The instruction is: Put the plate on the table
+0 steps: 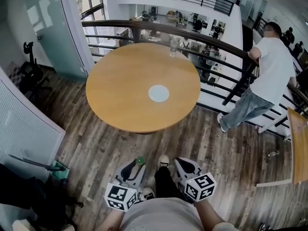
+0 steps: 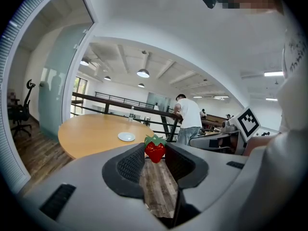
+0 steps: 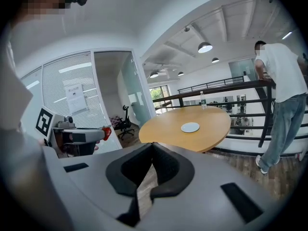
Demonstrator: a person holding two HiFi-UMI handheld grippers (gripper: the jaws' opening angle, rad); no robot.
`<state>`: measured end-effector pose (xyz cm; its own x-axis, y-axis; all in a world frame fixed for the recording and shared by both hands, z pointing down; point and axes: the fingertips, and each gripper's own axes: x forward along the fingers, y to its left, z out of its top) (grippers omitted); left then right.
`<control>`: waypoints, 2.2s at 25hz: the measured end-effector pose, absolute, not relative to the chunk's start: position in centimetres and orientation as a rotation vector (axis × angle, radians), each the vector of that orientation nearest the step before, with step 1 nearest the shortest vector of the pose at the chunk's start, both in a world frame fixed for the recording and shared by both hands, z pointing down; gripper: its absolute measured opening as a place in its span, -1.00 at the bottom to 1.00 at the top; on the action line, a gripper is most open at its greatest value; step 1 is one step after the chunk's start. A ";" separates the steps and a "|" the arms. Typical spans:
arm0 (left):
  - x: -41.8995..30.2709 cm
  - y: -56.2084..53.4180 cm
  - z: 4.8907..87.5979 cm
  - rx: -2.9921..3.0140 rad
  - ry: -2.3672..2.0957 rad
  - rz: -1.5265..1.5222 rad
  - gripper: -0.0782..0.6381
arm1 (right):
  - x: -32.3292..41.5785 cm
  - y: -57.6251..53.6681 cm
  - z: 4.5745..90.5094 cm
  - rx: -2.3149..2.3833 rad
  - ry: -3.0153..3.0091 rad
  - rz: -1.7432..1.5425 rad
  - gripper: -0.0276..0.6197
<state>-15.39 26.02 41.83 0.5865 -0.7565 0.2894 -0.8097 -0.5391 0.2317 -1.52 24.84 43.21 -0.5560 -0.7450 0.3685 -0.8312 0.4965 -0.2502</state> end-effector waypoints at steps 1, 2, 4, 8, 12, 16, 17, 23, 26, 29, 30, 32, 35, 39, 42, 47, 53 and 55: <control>-15.3 25.3 42.1 2.475 -1.274 0.225 -0.37 | -1.4 24.0 43.5 1.350 -2.528 0.605 -0.85; -15.2 24.6 42.4 2.470 -1.277 0.233 -0.37 | -1.2 23.1 43.9 1.348 -2.529 0.614 -0.85; -14.9 22.7 42.8 2.462 -1.284 0.247 -0.37 | -0.8 21.0 44.3 1.343 -2.535 0.629 -0.85; -14.2 17.7 43.1 2.454 -1.298 0.268 -0.37 | 0.0 15.8 44.3 1.323 -2.551 0.622 -0.85; -12.7 12.2 42.5 2.461 -1.306 0.276 -0.37 | 1.4 9.9 43.5 1.307 -2.565 0.588 -0.85; -11.7 7.3 41.8 2.456 -1.335 0.283 -0.37 | 2.7 4.5 42.5 1.283 -2.586 0.571 -0.85; -11.3 6.1 41.6 2.453 -1.343 0.281 -0.37 | 3.1 3.4 42.2 1.277 -2.592 0.566 -0.85; -9.0 0.0 40.5 2.468 -1.387 0.291 -0.37 | 6.0 -2.4 41.7 1.266 -2.595 0.556 -0.85; -8.2 -2.3 40.3 2.461 -1.393 0.275 -0.37 | 7.0 -4.5 42.0 1.258 -2.592 0.560 -0.85; -7.3 -3.9 40.2 2.463 -1.402 0.279 -0.37 | 7.8 -6.3 42.1 1.250 -2.595 0.559 -0.85; -7.1 -4.3 40.1 2.468 -1.409 0.289 -0.37 | 7.9 -6.8 42.1 1.247 -2.599 0.558 -0.85; -7.0 -5.0 40.1 2.475 -1.422 0.316 -0.37 | 7.8 -7.7 42.2 1.243 -2.603 0.560 -0.85; -7.0 -5.4 40.5 2.460 -1.421 0.327 -0.37 | 7.6 -8.1 42.8 1.235 -2.595 0.575 -0.85; -7.4 -5.6 40.9 2.438 -1.408 0.319 -0.37 | 7.1 -8.1 43.2 1.228 -2.583 0.570 -0.85; -7.9 -6.2 41.1 2.436 -1.387 0.320 -0.37 | 6.6 -8.3 43.2 1.237 -2.572 0.556 -0.85; -8.4 -7.5 42.0 2.424 -1.332 0.341 -0.37 | 6.1 -8.9 43.7 1.266 -2.528 0.552 -0.85; -9.2 -9.5 43.0 2.428 -1.276 0.387 -0.37 | 5.1 -10.0 44.4 1.298 -2.486 0.569 -0.85; -9.2 -10.3 43.6 2.431 -1.257 0.406 -0.37 | 5.0 -10.5 44.8 1.305 -2.473 0.575 -0.85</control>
